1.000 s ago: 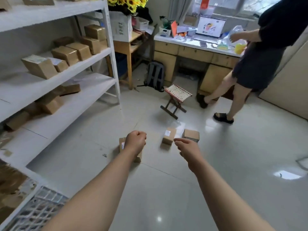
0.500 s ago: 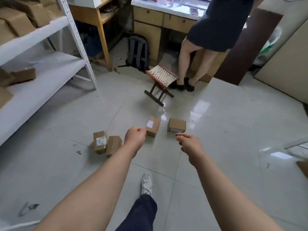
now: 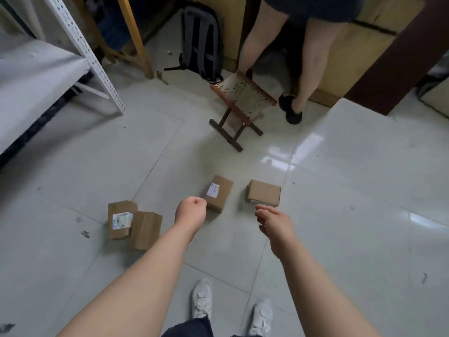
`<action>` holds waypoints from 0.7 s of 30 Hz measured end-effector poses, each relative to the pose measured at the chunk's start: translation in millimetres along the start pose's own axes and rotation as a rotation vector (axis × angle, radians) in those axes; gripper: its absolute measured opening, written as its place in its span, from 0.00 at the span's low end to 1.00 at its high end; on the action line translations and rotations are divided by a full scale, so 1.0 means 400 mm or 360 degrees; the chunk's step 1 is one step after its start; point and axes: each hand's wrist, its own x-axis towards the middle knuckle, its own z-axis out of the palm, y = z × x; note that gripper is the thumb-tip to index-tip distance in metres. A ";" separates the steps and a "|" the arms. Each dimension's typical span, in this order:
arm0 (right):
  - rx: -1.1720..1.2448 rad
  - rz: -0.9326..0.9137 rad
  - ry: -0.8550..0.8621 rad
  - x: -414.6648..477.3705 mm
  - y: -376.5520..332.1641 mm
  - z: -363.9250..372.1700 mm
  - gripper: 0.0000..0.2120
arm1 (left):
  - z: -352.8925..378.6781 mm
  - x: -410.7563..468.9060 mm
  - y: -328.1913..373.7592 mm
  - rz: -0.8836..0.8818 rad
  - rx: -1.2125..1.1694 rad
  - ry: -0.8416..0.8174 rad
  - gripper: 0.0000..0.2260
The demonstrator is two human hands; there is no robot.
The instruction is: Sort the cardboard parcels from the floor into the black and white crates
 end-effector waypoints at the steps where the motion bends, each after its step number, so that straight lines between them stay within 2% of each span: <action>1: 0.0004 0.0009 0.0000 0.054 0.009 0.005 0.12 | 0.021 0.041 -0.011 -0.0009 0.0031 0.0026 0.09; 7: -0.0043 0.0068 -0.0082 0.388 0.109 0.051 0.12 | 0.175 0.283 -0.108 0.0011 0.0175 0.0115 0.05; 12: 0.0021 0.0172 -0.0154 0.661 0.241 0.108 0.13 | 0.325 0.534 -0.242 0.0019 0.0248 0.0147 0.15; 17: 0.0100 0.0267 -0.0243 0.908 0.374 0.177 0.16 | 0.476 0.786 -0.400 0.0085 0.0532 0.0186 0.21; 21: -0.0037 0.0255 -0.0310 1.058 0.457 0.215 0.16 | 0.565 0.944 -0.504 0.0123 0.0910 0.0212 0.35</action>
